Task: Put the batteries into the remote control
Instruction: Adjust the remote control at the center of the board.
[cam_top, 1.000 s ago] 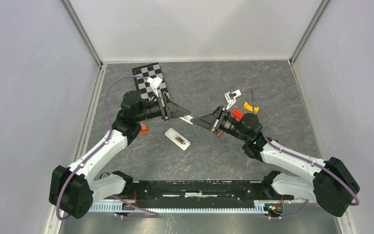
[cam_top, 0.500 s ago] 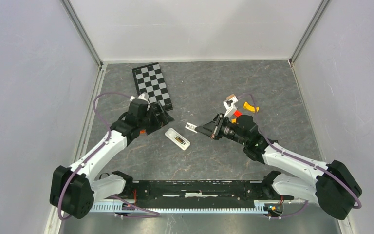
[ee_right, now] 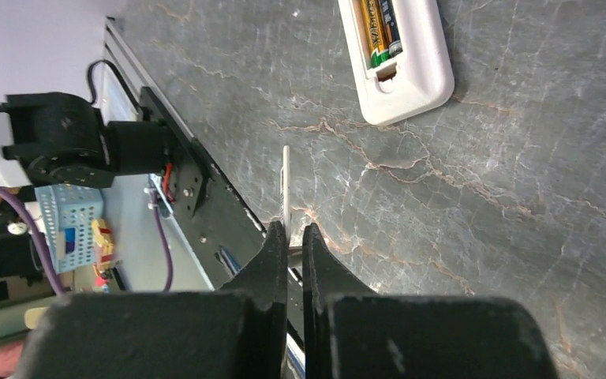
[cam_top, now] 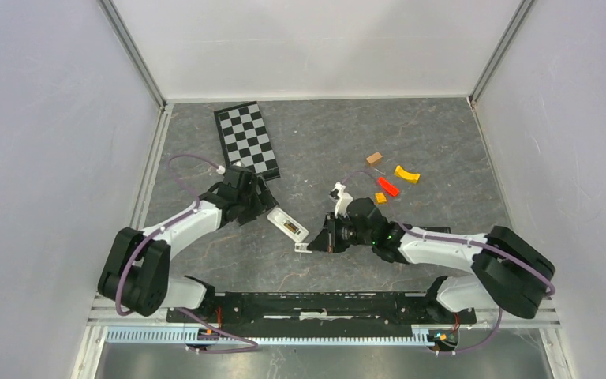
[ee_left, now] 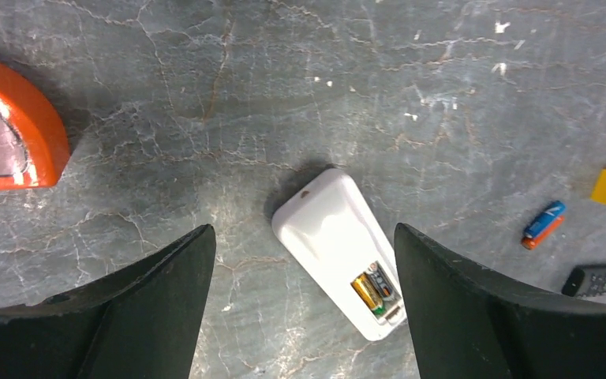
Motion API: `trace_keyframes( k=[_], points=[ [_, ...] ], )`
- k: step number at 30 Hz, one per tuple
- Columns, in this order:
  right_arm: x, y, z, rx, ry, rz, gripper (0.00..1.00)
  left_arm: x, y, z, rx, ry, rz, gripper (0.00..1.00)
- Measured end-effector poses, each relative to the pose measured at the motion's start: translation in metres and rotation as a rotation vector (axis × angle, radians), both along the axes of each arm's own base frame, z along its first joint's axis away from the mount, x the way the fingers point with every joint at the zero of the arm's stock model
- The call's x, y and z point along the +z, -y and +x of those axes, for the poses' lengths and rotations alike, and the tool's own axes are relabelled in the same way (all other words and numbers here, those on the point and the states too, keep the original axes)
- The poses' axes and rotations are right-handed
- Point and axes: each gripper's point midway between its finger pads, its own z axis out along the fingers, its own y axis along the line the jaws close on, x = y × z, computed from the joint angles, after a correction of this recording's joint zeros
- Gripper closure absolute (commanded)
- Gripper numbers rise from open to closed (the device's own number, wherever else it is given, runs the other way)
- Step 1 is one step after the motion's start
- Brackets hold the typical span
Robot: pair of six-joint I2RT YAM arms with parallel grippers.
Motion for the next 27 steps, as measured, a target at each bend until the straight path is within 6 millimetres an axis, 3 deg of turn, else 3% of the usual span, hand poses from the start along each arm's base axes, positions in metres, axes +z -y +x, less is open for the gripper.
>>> trace_keyframes(
  k=[14,27],
  points=[
    [-0.045,-0.02,0.011,0.033,-0.046,-0.127,1.0,-0.02,0.01,0.015,-0.019,-0.023,-0.025,0.17],
    [-0.055,-0.008,0.039,-0.109,-0.022,-0.191,1.0,-0.021,0.008,0.017,-0.025,-0.012,-0.025,0.18]
  ],
)
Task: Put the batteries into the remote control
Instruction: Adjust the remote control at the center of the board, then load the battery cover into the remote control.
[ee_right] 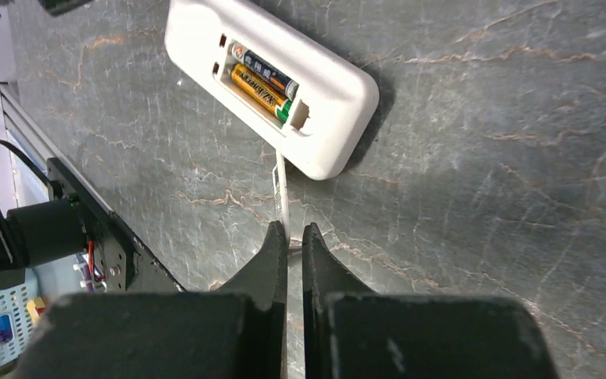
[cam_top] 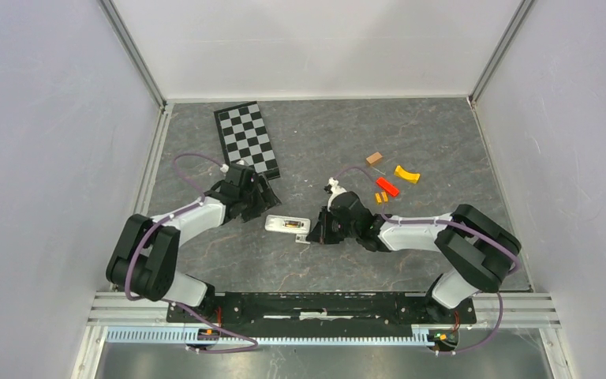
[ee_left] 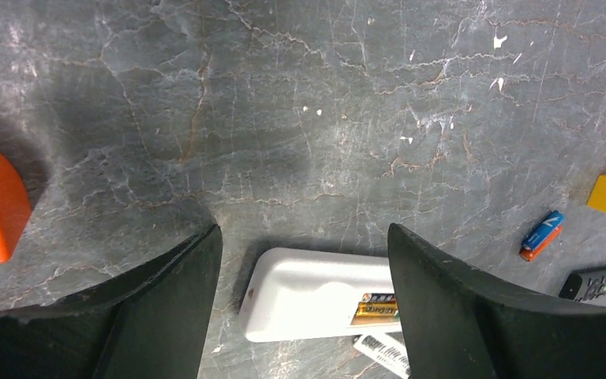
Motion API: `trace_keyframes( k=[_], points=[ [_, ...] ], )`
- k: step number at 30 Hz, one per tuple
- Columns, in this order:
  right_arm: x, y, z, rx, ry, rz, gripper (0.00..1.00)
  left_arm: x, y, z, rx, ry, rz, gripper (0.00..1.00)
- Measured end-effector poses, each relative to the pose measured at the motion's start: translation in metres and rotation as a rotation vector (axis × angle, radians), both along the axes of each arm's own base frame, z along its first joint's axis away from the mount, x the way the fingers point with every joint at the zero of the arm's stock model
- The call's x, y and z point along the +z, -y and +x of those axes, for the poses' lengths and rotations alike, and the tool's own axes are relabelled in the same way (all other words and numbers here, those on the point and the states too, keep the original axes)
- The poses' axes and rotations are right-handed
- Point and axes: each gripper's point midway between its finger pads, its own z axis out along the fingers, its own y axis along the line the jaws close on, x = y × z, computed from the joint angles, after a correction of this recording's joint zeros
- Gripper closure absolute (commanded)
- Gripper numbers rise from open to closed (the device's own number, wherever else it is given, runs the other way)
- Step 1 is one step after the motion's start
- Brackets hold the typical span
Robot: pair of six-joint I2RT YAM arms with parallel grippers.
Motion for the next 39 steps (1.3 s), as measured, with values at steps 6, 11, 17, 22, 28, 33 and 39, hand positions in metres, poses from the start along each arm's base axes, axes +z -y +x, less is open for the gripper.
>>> trace_keyframes(
  k=[6,11,17,22,28,33,39],
  points=[
    [0.002,0.001,0.003,-0.008,0.008,0.002,1.0,0.002,-0.005,-0.011,0.001,0.009,-0.002,0.17],
    [0.005,-0.003,-0.012,0.113,-0.001,0.016,1.0,0.015,-0.012,-0.017,0.019,0.048,0.002,0.15],
    [0.027,-0.009,-0.004,0.187,0.012,0.077,1.0,0.029,-0.021,-0.025,0.038,0.099,0.0,0.15],
    [0.045,-0.021,0.023,0.184,0.019,0.135,1.0,0.026,-0.019,-0.035,0.019,0.088,-0.022,0.22],
    [0.031,-0.036,0.037,0.186,-0.042,0.138,1.0,0.012,-0.015,-0.051,-0.014,0.039,-0.048,0.29],
    [0.018,-0.03,0.038,0.147,-0.109,0.12,1.0,0.009,-0.009,-0.054,-0.038,0.024,-0.074,0.32],
    [0.018,-0.029,0.04,0.124,-0.131,0.129,1.0,0.005,-0.004,-0.054,-0.057,0.015,-0.096,0.34]
  ],
)
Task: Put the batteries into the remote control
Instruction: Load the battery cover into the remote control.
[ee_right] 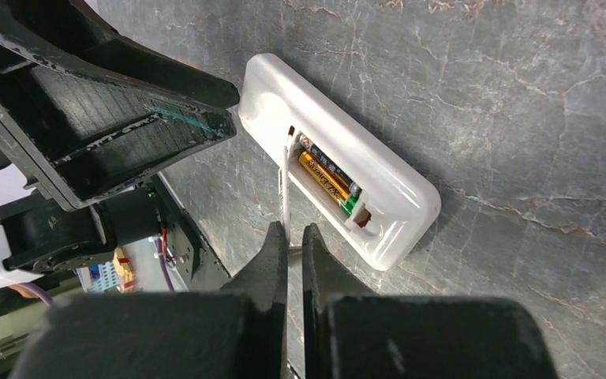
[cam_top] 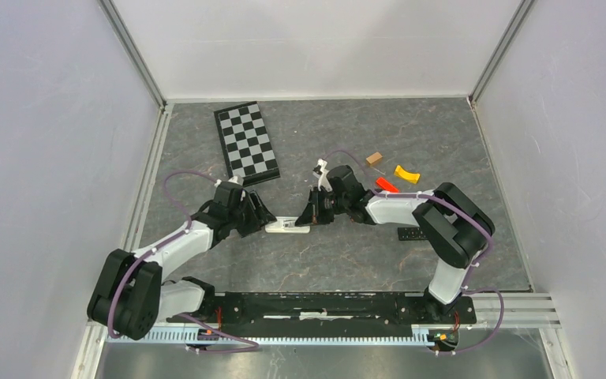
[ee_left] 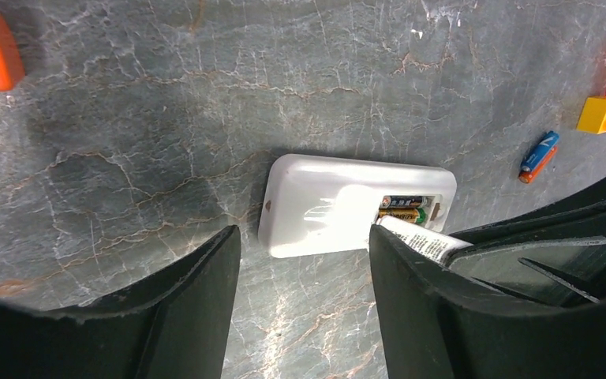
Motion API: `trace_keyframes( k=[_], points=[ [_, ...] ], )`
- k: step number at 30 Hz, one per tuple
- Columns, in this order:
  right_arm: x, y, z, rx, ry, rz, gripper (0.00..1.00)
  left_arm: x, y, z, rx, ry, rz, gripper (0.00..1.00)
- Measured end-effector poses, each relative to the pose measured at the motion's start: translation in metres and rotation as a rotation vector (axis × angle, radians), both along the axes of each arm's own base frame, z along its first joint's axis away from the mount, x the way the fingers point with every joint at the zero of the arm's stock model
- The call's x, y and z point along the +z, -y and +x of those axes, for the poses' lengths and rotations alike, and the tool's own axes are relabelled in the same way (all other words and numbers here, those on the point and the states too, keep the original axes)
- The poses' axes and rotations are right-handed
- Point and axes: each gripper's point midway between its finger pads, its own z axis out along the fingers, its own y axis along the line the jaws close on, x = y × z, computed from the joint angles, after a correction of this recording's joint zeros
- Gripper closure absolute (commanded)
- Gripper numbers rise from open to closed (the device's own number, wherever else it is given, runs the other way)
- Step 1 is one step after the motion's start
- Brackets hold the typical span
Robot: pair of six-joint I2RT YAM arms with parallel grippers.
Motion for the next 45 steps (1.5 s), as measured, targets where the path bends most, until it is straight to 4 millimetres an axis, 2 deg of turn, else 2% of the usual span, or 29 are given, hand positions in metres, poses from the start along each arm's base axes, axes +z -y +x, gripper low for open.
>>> trace_keyframes(
  k=[14,32,41,45],
  points=[
    [-0.001,0.001,0.008,-0.067,-0.039,0.017,1.0,-0.01,0.0,-0.003,-0.007,-0.027,0.003,0.44],
    [-0.005,-0.001,0.003,-0.05,-0.088,0.042,1.0,-0.012,0.005,-0.002,-0.022,-0.028,-0.015,0.47],
    [-0.012,0.0,0.008,-0.039,-0.127,0.017,1.0,-0.014,0.005,0.002,-0.022,-0.022,-0.019,0.49],
    [-0.013,0.0,0.008,-0.029,-0.138,0.002,0.95,-0.014,0.005,0.003,-0.03,-0.016,-0.019,0.49]
  ],
)
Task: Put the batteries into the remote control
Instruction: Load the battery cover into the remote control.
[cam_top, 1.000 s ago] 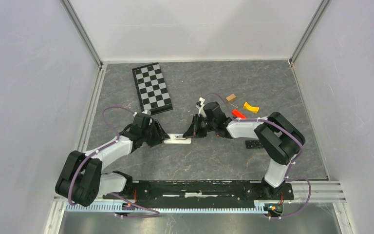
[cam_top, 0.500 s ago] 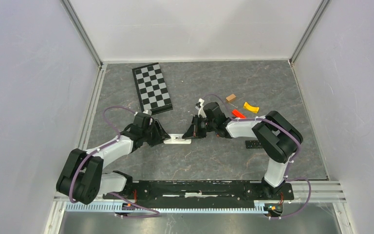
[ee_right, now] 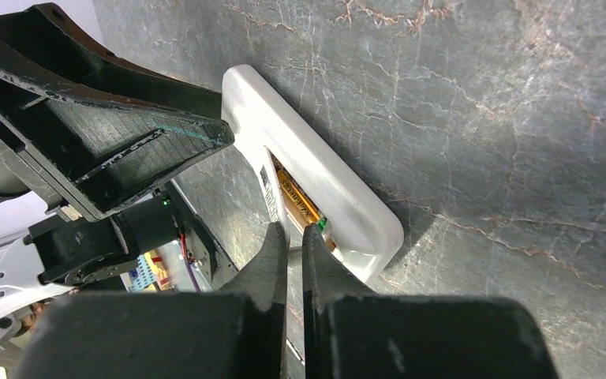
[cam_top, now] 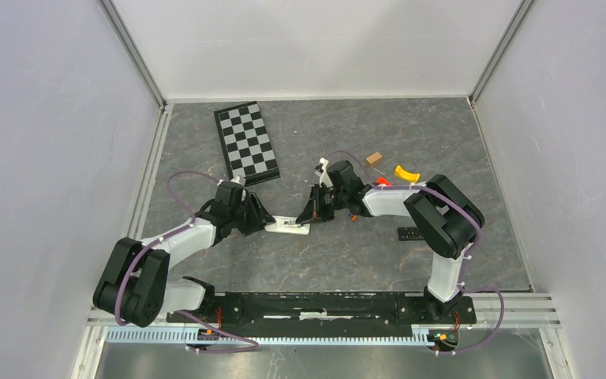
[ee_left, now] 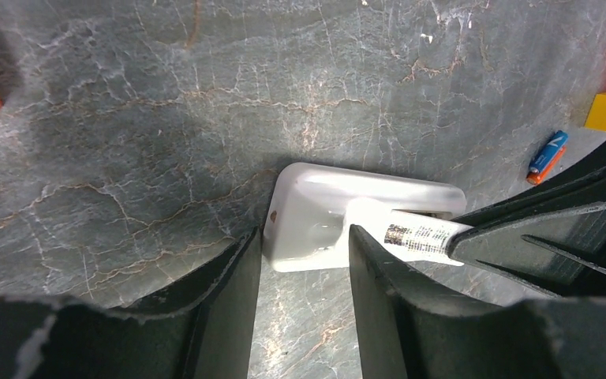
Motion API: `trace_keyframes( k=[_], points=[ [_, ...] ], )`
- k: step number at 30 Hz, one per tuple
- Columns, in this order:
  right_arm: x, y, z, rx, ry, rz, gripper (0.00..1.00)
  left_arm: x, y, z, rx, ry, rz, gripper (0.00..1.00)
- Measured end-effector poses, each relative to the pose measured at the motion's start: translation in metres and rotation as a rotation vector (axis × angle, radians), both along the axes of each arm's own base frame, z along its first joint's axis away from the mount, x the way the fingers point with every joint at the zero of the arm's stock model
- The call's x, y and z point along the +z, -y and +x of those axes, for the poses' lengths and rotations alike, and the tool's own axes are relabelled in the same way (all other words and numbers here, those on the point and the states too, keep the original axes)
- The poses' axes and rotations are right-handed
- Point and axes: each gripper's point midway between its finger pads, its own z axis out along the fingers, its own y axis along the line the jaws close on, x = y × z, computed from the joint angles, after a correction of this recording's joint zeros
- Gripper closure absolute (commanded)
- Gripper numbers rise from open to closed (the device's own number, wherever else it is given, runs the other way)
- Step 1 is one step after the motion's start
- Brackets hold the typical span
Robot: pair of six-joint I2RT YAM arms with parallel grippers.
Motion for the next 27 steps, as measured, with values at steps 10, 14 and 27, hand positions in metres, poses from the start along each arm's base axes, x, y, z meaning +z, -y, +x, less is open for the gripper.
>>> trace_keyframes(
  k=[10,14,27],
  points=[
    [0.0007,0.0001,0.0001,-0.001,0.008,-0.026,0.68,0.0008,0.0012,0.0016,-0.01,0.009,-0.006,0.49],
    [0.0021,-0.0011,-0.0006,-0.002,0.021,-0.032,0.62,0.001,0.0013,0.002,-0.01,0.01,-0.007,0.49],
    [0.0075,0.0026,-0.0023,0.0,0.034,-0.048,0.56,0.0011,0.0019,0.0013,-0.013,0.011,-0.005,0.48]
  ],
)
